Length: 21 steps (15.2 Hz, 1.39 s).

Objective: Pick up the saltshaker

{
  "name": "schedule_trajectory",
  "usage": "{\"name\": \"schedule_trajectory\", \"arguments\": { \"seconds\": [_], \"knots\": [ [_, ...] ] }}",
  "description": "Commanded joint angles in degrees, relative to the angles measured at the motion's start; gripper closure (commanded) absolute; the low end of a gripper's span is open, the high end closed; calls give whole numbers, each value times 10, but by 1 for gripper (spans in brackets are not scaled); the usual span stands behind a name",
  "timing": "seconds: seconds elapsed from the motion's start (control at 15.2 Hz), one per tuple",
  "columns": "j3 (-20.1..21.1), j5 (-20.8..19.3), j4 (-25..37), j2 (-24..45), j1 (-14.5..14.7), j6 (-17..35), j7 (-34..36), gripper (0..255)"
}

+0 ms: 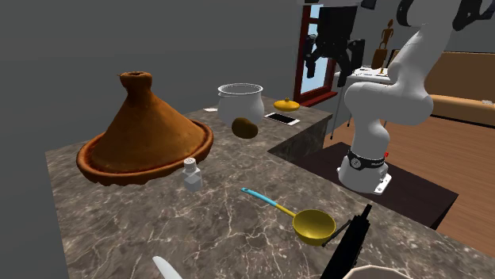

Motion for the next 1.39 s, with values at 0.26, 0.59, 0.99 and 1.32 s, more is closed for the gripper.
{"name": "schedule_trajectory", "arguments": {
  "seconds": [0.26,0.59,0.99,1.32],
  "knots": [
    [-29,-20,-16,49,-1,82,-36,0],
    [-63,-38,-15,126,0,183,-80,0],
    [-101,-41,13,237,5,293,-134,0],
    [-126,-24,59,340,11,371,-186,0]
  ]
}}
